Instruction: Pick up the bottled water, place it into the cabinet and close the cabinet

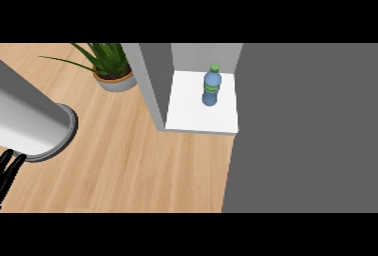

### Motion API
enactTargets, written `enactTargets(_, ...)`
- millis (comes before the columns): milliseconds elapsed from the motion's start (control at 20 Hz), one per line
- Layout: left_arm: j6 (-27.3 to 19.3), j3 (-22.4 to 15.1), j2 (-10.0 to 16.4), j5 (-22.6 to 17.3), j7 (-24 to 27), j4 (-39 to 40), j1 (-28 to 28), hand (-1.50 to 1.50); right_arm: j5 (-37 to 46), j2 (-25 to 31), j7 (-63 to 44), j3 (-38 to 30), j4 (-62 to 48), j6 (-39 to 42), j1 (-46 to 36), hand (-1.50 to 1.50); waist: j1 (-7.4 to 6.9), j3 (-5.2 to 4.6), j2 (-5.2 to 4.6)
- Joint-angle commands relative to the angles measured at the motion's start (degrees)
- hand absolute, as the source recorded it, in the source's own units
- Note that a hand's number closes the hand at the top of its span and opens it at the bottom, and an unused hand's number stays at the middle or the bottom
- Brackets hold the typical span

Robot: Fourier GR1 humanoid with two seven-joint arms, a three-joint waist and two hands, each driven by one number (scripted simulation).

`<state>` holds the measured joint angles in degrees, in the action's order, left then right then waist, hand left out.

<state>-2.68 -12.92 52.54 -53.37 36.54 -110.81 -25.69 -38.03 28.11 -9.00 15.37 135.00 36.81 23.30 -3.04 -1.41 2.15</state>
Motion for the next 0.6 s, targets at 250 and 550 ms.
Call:
enactTargets(250,5.05,4.14,3.01,-1.9,1.27,1.15,-3.77,-1.5,8.78,-3.58,-10.55,8.67,8.23,-12.86,-11.59,1.5,-1.54,-0.01,-0.09)
enactTargets(550,8.03,6.53,4.14,-2.7,2.46,1.15,-5.08,-1.5,9.74,-10.37,-14.79,14.94,2.8,-21.16,-22.9,1.5,-2.9,0.12,-0.41)
